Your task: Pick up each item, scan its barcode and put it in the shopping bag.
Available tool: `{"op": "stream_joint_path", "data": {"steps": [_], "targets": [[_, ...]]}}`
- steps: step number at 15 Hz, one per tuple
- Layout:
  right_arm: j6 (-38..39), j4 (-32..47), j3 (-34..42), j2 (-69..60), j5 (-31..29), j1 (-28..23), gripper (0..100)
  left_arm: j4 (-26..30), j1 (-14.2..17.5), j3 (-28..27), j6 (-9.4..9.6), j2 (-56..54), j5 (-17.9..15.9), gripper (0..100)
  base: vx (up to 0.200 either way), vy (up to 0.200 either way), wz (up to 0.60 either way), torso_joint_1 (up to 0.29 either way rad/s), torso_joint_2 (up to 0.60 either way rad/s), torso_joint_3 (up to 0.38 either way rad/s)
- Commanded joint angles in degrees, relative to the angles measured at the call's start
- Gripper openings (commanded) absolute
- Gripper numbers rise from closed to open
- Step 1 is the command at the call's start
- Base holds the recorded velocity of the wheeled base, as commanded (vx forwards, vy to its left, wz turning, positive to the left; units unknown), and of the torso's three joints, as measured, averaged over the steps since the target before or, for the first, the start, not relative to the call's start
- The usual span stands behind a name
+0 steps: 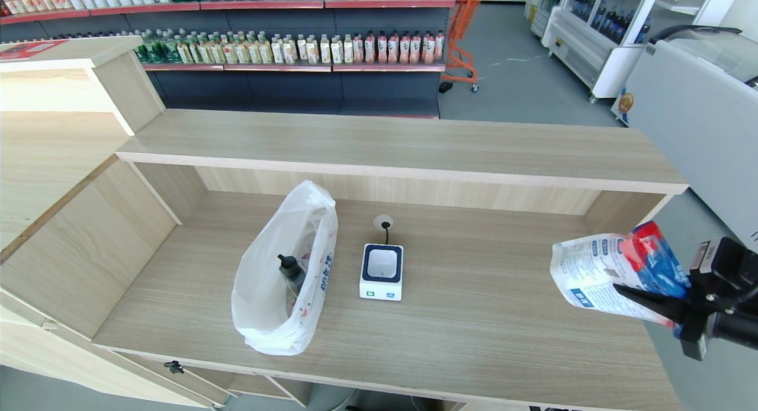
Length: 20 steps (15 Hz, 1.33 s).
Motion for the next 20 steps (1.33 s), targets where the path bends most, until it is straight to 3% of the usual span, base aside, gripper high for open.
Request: {"op": "stream_joint_path", "data": {"steps": [1, 5, 9, 14, 16, 20], "targets": [[2.4, 0.0, 0.5, -0.8, 0.1, 0.4, 0, 0.0, 0.0, 0.1, 0.04, 0.0, 0.0, 100, 0.000, 0.200, 0.00, 0.002, 0.00, 0.002], [8.0, -0.1, 0.2, -0.2, 0.1, 0.7, 0, 0.0, 0.0, 0.0, 0.13, 0.0, 0.0, 100, 0.000, 0.200, 0.00, 0.004, 0.01, 0.007], [8.4, -0.1, -0.9, 2.3, 0.0, 0.8, 0, 0.0, 0.0, 0.1, 0.13, 0.0, 0.0, 100, 0.000, 0.200, 0.00, 0.002, 0.00, 0.004], [11.1, 0.1, -0.5, 4.4, 0.0, 1.3, 0, 0.0, 0.0, 0.1, 0.22, 0.0, 0.0, 100, 0.000, 0.000, 0.00, 0.000, 0.00, 0.000], [14.9, 0.0, -0.8, 5.7, -0.2, 2.5, 0, 0.0, 0.0, 0.1, 0.22, 0.0, 0.0, 100, 0.200, 0.000, 0.00, 0.000, 0.00, 0.005], [15.0, -0.2, -2.4, 9.7, -2.4, 6.5, 0, 0.0, 0.0, 0.1, -0.31, 0.0, 0.1, 100, 0.200, 0.000, 0.00, 0.004, 0.00, 0.002]]}}
